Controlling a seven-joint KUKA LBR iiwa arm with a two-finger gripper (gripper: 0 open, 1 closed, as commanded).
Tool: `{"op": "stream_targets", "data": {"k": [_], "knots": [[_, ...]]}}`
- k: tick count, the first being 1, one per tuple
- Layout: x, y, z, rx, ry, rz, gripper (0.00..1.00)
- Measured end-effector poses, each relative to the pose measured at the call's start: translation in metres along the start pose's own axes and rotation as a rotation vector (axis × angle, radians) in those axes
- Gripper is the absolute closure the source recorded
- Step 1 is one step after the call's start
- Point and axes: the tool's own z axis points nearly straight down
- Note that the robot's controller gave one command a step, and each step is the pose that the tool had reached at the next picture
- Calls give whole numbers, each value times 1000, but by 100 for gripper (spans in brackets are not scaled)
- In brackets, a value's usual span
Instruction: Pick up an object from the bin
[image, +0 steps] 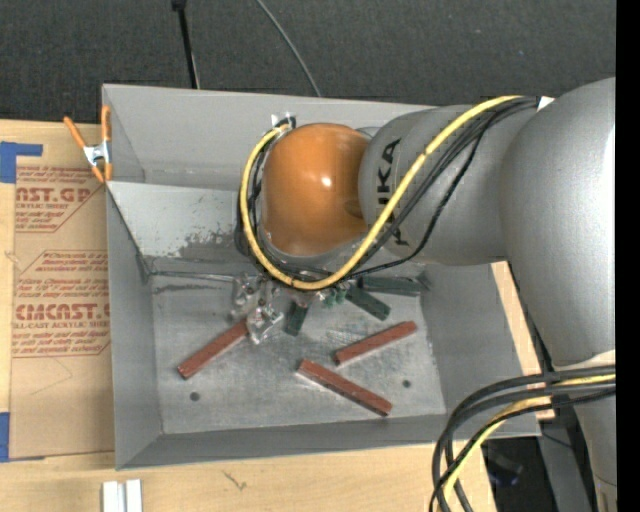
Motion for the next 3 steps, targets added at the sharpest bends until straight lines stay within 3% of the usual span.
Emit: {"op": "stream_targets", "data": {"k": [1,2,3], "knots": [[18,8,2,2,0,-76,100],[19,9,-32,-1,6,-90,100],[20,2,-96,0,0,-95,100]]}}
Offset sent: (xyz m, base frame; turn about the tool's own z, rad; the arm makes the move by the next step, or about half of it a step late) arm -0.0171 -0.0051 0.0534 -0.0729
